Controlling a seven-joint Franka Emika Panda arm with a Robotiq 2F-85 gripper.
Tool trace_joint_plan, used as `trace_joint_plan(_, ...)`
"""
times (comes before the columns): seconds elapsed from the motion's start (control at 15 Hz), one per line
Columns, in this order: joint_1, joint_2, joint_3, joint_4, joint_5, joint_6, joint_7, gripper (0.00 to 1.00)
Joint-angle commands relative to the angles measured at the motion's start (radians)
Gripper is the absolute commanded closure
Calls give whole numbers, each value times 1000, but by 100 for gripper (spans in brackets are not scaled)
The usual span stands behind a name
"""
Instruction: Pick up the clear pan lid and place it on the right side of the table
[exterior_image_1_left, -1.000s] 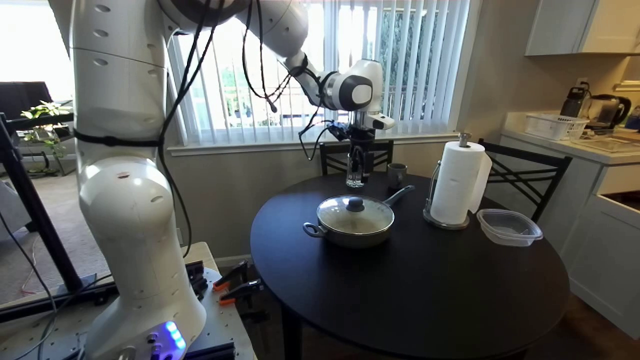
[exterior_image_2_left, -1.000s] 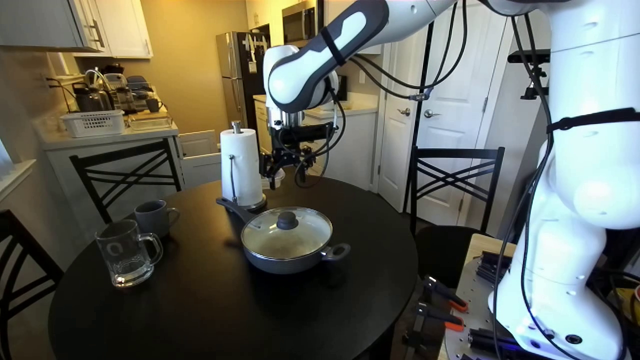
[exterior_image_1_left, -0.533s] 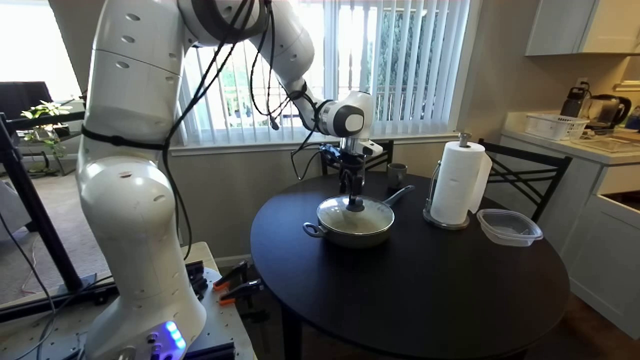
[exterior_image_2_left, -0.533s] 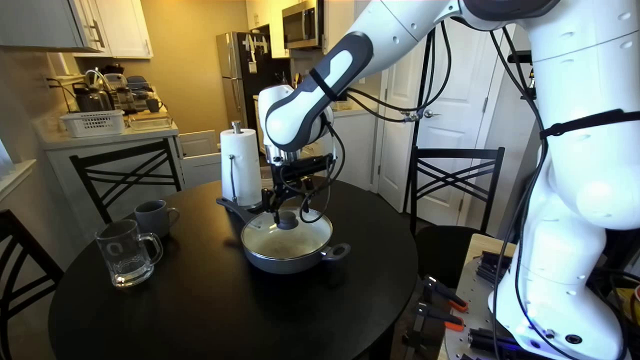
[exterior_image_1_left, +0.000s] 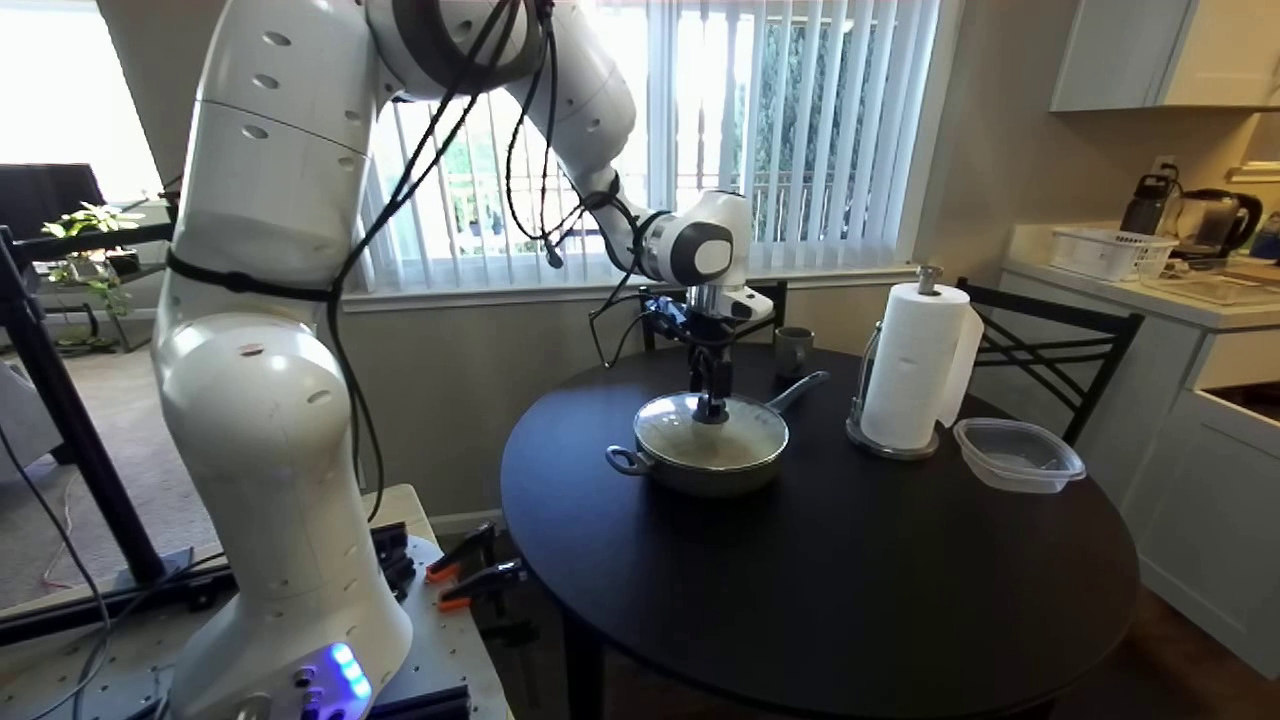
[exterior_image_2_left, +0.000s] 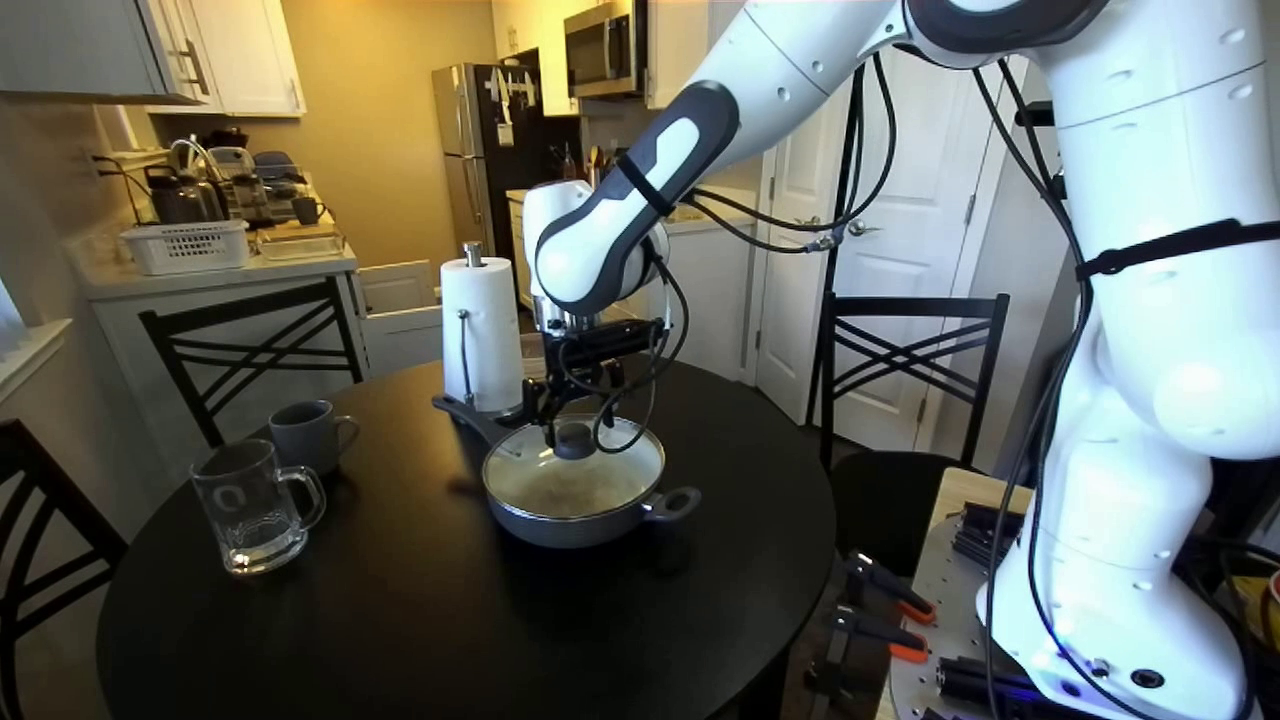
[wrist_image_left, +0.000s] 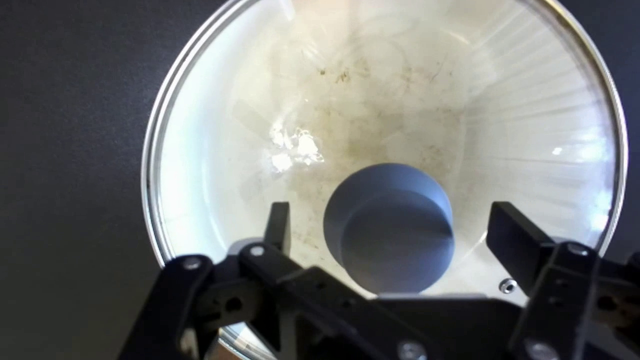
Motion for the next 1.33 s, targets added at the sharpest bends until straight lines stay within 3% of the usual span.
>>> trace_joint_plan(0.0, 15, 15, -10, -8, -4, 31, 46, 0)
trace_joint_plan(0.13, 19, 22, -8, -8, -1, 35, 51, 4)
trace_joint_plan(0.2, 23, 24, -9, -11, -2, 47, 58, 27)
trace_joint_plan(0.33, 28, 26, -8, -11, -1, 56, 67, 31)
trace_joint_plan(0.73, 29, 18, -19, 0, -9, 58, 79, 69)
trace_joint_plan(0.8, 29, 20, -20, 2, -8, 54, 80, 70)
trace_joint_plan(0.87, 28, 20, -19, 2, -6, 50, 79, 70)
trace_joint_plan(0.93, 29, 22, -20, 4, -7, 46, 81, 20)
trace_joint_plan(1.27, 30, 25, -25, 2, -10, 46, 85, 1)
